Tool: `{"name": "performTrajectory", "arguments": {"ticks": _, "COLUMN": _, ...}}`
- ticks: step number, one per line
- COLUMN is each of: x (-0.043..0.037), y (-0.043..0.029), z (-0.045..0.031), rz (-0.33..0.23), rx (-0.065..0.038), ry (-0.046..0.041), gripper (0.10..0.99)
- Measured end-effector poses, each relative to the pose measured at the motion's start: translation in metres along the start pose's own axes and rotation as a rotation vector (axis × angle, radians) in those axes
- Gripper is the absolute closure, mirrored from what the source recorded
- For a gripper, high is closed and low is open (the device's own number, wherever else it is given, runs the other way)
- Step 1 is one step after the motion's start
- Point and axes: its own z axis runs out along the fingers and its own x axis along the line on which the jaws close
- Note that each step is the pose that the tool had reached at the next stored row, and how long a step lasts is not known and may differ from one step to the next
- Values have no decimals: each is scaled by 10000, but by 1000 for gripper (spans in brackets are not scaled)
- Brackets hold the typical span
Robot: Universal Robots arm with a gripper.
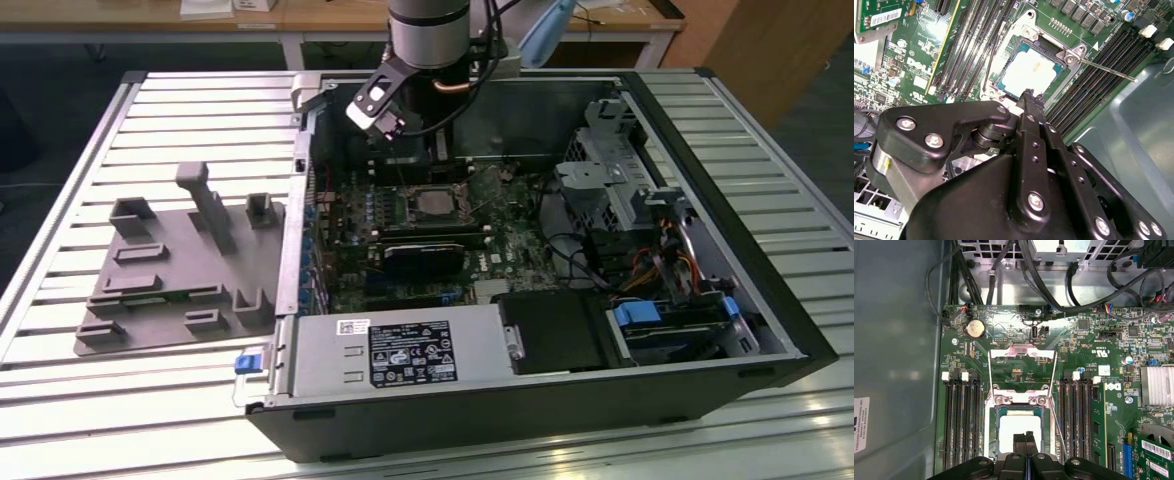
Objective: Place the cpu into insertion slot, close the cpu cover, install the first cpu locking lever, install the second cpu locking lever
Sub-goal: 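Close the cpu cover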
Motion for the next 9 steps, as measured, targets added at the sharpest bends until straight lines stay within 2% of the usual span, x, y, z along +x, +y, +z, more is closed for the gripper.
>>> {"name": "performTrajectory", "arguments": {"ticks": 4, "x": 0, "y": 0, "z": -3, "rz": 0, "rx": 0, "ry": -1, "gripper": 984}}
{"name": "performTrajectory", "arguments": {"ticks": 9, "x": 1, "y": 10, "z": -85, "rz": 0, "rx": 1, "ry": -1, "gripper": 984}}
